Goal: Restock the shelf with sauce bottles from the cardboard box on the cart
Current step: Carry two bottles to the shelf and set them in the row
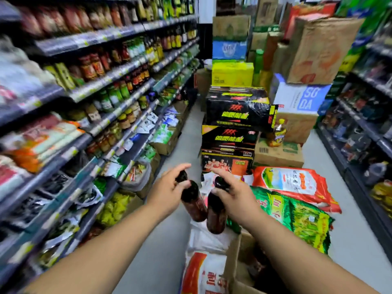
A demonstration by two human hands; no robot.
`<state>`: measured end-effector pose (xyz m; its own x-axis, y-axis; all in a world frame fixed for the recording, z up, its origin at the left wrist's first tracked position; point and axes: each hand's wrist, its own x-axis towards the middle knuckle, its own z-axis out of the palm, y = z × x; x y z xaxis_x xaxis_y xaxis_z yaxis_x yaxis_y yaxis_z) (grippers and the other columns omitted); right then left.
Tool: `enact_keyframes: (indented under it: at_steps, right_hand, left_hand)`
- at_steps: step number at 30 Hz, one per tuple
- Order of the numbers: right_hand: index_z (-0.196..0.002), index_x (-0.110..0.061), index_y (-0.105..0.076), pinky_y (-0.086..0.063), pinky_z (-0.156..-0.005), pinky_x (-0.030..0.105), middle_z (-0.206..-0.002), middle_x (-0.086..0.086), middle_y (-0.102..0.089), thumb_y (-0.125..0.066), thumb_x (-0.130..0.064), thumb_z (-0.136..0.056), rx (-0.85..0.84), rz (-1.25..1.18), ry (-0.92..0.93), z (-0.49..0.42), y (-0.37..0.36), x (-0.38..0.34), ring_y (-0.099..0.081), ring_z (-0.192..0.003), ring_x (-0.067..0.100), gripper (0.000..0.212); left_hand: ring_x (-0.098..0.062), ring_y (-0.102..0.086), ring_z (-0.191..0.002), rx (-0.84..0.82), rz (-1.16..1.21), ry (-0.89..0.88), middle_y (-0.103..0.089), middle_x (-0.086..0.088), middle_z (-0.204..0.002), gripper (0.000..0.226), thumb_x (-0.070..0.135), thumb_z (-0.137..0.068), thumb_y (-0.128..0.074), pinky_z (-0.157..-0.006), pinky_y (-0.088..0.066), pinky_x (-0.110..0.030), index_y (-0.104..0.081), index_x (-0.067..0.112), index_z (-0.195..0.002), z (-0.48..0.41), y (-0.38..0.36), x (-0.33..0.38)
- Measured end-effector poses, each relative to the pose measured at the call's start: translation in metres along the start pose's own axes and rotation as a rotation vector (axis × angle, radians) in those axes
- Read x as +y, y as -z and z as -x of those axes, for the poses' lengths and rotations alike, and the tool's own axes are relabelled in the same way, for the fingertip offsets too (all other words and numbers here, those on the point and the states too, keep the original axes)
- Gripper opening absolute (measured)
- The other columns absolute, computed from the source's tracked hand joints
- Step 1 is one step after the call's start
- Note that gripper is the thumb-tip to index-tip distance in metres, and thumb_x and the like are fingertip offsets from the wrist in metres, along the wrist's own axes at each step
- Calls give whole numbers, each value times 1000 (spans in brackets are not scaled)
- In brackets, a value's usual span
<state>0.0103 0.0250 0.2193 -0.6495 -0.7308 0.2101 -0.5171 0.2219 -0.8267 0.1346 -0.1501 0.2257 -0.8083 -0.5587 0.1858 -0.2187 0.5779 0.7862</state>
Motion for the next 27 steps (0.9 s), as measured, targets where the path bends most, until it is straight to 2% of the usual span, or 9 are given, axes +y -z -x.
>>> enact_keyframes:
  at_steps: [2, 4, 7, 9, 12, 16, 19, 23, 27]
  right_hand:
    - [-129, -40, -57, -46, -103, 31, -122, -20, -61, -70, -13, -84, 13, 1, 40, -28, -35, -26, -57, -114, 0, 55]
    - [-130, -40, -56, -48, -99, 27, -124, -16, -61, -69, -15, -84, 3, 9, 56, -51, -65, -49, -58, -113, 5, 54]
    - [-132, -35, -57, -35, -88, 1, -119, -16, -60, -70, -14, -86, 11, 68, 65, -88, -121, -89, -53, -105, -2, 53]
    - [-132, -38, -57, -40, -89, 9, -116, -12, -63, -70, -17, -86, 19, 81, 50, -115, -162, -116, -57, -104, 5, 52]
    - [-131, -42, -56, -49, -94, 27, -110, -14, -64, -69, -21, -87, 0, 95, 51, -151, -211, -147, -61, -105, 9, 51]
    - [-134, -43, -55, -49, -95, 30, -115, -12, -65, -68, -22, -88, 6, 126, 70, -189, -248, -177, -60, -109, 11, 51]
    - [-135, -43, -53, -49, -98, 33, -125, -8, -65, -67, -21, -89, 21, 76, 47, -216, -259, -186, -59, -118, 13, 53]
    - [-137, -48, -48, -42, -96, 22, -136, -9, -58, -69, -21, -89, 55, 11, 14, -254, -259, -187, -52, -125, 9, 60]
    - [-136, -47, -50, -36, -83, 3, -133, -13, -57, -70, -17, -89, 86, -45, -16, -300, -252, -174, -51, -118, 2, 59]
  left_hand:
    - [-11, -59, -104, 16, -24, -25, -63, 4, -117, 48, 17, -84, -64, -90, -43, -12, -54, 52, -116, -11, 41, -21]
    - [-7, -55, -107, 23, -95, -68, -60, 7, -122, 51, 12, -85, -64, -85, -37, -3, -54, 41, -125, -23, 78, -39]
    - [-7, -53, -115, 6, -152, -73, -56, 10, -131, 52, 16, -86, -62, -97, -44, -24, -51, 42, -129, -46, 142, -88]
    - [-8, -53, -117, -34, -139, -65, -54, 12, -132, 52, 16, -88, -60, -98, -46, -31, -49, 45, -130, -63, 190, -116]
    - [-9, -51, -121, -49, -223, -125, -55, 10, -133, 52, 16, -89, -60, -98, -42, -25, -49, 41, -133, -83, 247, -144]
    - [-12, -50, -123, -93, -271, -189, -54, 10, -135, 53, 18, -91, -58, -100, -43, -32, -45, 43, -135, -106, 298, -169]
    - [-12, -52, -114, -76, -258, -187, -53, 10, -131, 51, 18, -92, -57, -94, -44, -32, -45, 44, -135, -123, 321, -180]
    - [-19, -58, -101, -20, -175, -134, -57, 7, -124, 50, 19, -91, -57, -82, -49, -32, -45, 50, -129, -157, 333, -192]
    - [-15, -57, -108, -14, -92, -87, -56, 8, -125, 48, 17, -91, -59, -81, -49, -27, -50, 47, -127, -207, 329, -196]
